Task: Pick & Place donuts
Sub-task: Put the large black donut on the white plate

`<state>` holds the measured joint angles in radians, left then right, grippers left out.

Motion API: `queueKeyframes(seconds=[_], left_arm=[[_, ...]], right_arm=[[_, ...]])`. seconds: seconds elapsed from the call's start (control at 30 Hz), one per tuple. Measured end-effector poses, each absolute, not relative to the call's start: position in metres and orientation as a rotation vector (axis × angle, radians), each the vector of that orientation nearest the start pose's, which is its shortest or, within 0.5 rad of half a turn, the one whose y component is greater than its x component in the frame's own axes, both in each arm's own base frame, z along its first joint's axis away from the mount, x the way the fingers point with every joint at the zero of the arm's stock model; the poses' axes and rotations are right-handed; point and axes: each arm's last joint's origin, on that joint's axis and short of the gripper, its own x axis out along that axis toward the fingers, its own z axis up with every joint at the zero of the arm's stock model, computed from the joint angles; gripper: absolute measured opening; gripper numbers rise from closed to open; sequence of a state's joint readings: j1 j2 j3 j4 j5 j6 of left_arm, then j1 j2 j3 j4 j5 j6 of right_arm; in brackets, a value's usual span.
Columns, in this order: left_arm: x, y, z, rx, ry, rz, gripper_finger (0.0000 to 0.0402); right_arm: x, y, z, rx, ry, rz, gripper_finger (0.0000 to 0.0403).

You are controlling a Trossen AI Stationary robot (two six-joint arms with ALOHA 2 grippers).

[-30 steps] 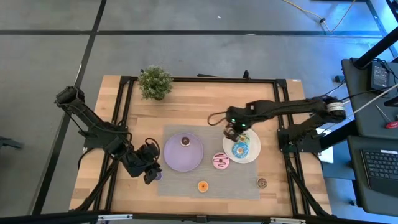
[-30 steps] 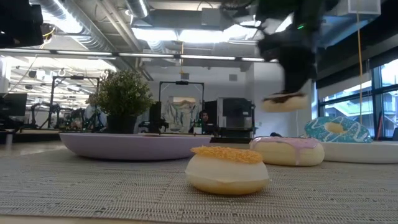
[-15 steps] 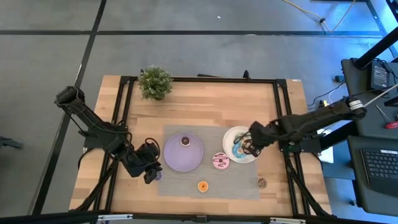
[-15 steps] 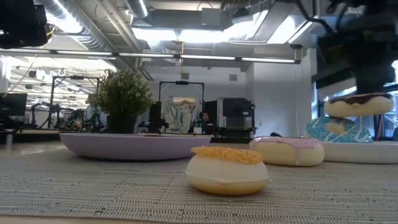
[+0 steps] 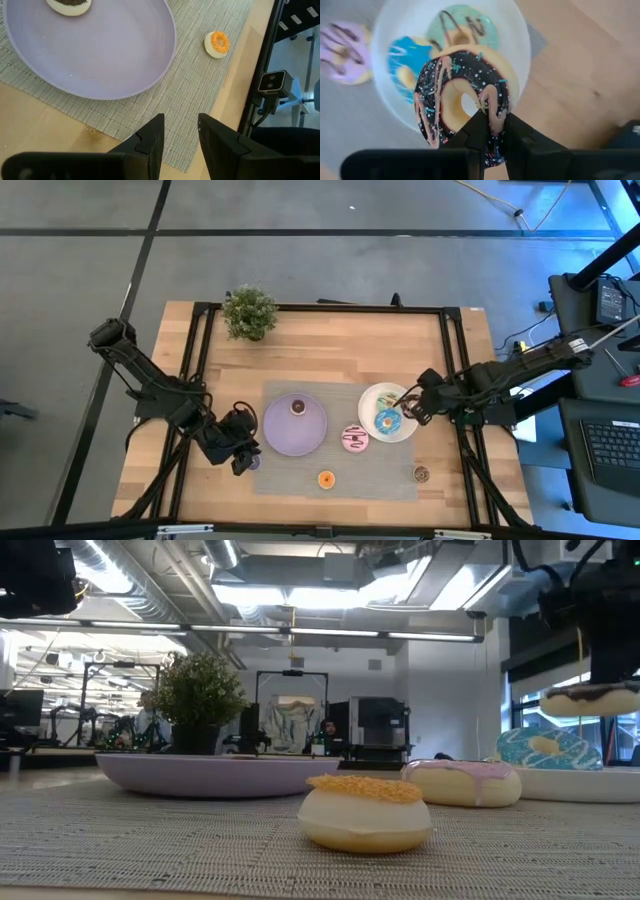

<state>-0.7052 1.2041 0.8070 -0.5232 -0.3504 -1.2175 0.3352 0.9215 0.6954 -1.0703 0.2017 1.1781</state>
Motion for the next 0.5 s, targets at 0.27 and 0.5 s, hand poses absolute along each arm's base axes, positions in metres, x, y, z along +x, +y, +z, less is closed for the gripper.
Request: queueKeyframes(seconds=[0.27, 0.5], left_arm=[[0.183, -0.143, 0.235, -0.686, 0.848, 0.191, 0.0114], [0.183, -0.143, 0.235, -0.7, 0.843, 0.202, 0.0114]], right_arm=[[0.148, 0.044, 0.202, 0.558, 1.197, -0.711, 0.0049], [0.165, 0.05, 0.193, 0.54, 1.188, -0.652, 0.0049]])
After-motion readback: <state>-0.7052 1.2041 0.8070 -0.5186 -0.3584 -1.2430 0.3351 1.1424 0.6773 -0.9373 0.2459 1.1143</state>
